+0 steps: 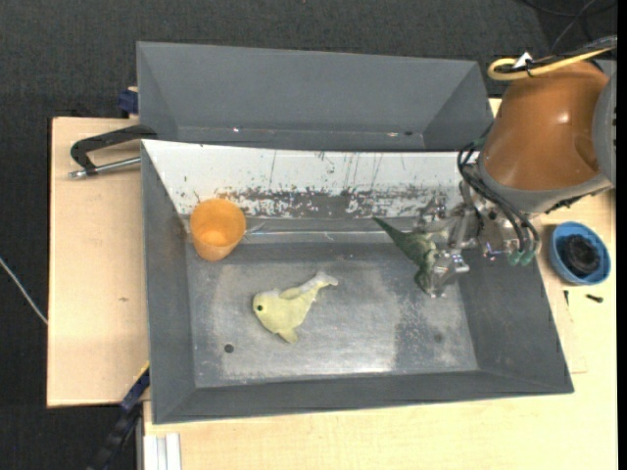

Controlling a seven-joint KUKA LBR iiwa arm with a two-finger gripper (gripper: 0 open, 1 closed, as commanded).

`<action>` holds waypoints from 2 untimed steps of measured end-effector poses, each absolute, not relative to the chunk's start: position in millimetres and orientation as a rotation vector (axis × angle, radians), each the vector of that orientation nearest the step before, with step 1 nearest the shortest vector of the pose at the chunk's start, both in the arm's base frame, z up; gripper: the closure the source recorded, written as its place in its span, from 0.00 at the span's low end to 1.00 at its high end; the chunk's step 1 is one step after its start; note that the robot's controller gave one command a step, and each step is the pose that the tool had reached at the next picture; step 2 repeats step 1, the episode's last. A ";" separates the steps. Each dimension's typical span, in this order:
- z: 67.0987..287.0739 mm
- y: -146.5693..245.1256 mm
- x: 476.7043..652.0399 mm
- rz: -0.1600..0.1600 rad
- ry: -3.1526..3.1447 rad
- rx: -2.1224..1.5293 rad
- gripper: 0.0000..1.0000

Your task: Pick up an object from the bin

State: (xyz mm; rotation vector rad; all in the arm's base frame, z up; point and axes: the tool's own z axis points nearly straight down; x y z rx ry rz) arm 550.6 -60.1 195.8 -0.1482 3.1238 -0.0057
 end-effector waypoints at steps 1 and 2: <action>339.6 -103.8 522.5 -0.008 3.026 -0.799 1.00; 339.6 -103.8 522.5 -0.008 3.026 -0.799 1.00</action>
Offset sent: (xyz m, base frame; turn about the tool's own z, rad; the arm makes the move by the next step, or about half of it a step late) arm -0.0297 -0.0429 0.1398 -0.4246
